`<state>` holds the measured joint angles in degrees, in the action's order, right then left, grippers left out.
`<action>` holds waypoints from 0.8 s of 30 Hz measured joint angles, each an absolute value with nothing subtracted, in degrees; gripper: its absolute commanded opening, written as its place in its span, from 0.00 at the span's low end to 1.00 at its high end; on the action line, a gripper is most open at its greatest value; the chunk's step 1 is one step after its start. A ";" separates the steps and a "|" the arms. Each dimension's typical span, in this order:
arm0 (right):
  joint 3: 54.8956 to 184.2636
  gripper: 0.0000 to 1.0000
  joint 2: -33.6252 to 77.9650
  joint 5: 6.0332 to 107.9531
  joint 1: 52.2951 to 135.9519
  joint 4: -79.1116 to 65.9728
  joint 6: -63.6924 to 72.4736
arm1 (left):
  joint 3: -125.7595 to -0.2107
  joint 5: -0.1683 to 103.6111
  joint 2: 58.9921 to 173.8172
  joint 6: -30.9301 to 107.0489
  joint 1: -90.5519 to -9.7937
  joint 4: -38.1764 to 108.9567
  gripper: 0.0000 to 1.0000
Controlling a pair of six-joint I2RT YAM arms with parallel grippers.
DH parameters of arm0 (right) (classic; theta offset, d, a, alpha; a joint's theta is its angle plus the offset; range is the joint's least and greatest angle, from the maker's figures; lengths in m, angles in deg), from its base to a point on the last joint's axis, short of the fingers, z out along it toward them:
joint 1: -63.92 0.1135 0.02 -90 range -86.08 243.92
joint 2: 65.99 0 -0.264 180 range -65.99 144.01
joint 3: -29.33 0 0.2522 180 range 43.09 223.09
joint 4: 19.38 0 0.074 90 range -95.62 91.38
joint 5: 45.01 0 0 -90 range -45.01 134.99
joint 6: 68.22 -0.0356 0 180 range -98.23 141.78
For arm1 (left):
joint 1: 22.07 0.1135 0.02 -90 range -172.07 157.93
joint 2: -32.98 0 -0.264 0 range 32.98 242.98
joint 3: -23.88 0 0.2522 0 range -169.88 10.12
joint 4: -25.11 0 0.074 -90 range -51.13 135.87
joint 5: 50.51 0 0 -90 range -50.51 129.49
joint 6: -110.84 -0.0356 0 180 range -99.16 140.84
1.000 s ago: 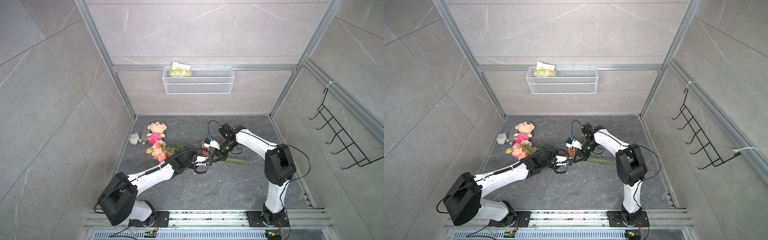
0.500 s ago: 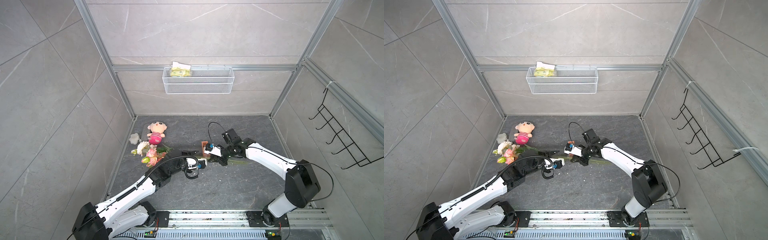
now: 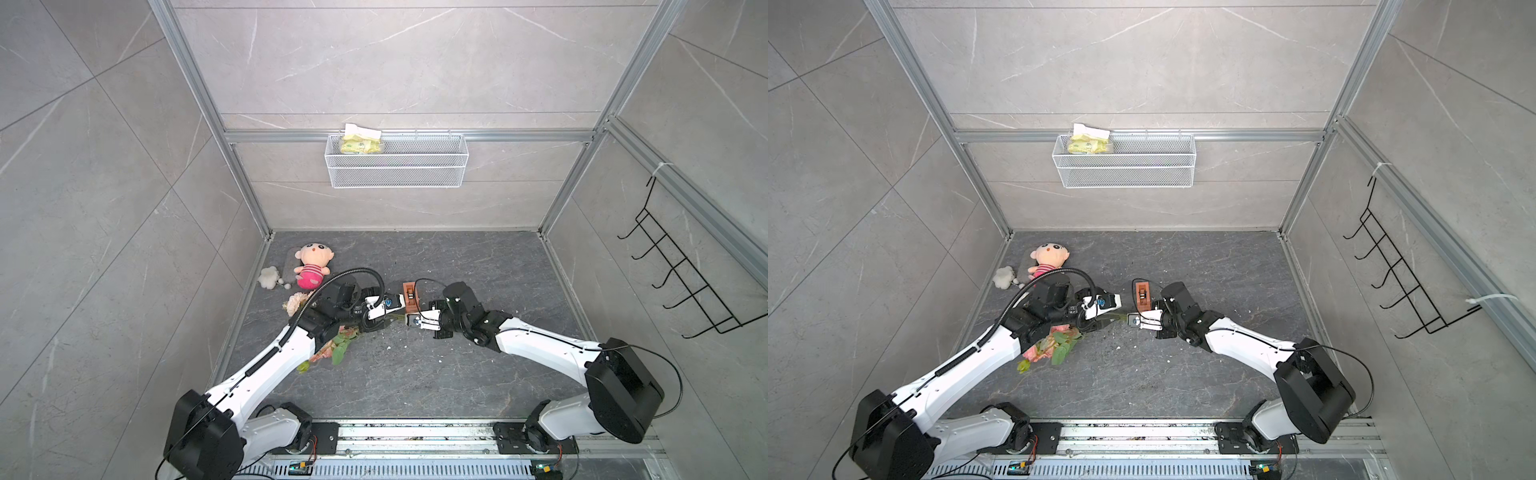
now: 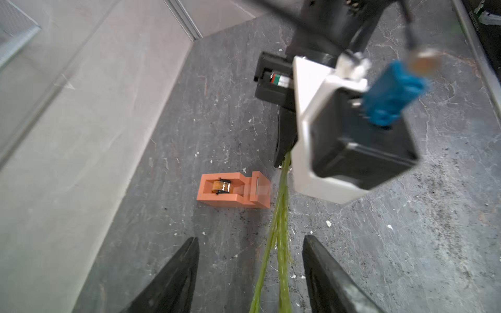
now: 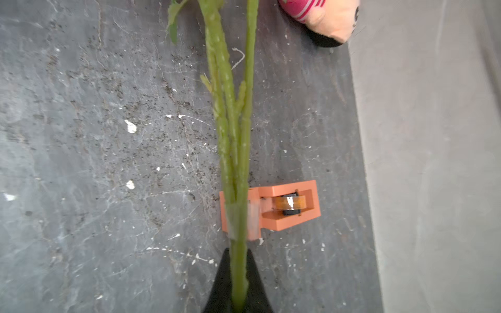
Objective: Wrap bouquets with tape
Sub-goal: Wrap the tape around the bouquet.
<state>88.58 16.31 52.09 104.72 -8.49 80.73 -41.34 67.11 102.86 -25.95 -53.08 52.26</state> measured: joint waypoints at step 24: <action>76.06 0.00 14.12 38.14 111.82 -36.54 96.10 | -62.63 79.35 129.59 -35.85 -50.17 85.09 0.03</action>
<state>76.06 14.12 38.14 111.82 -36.54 96.10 -62.63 79.35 129.59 -35.85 -50.17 85.09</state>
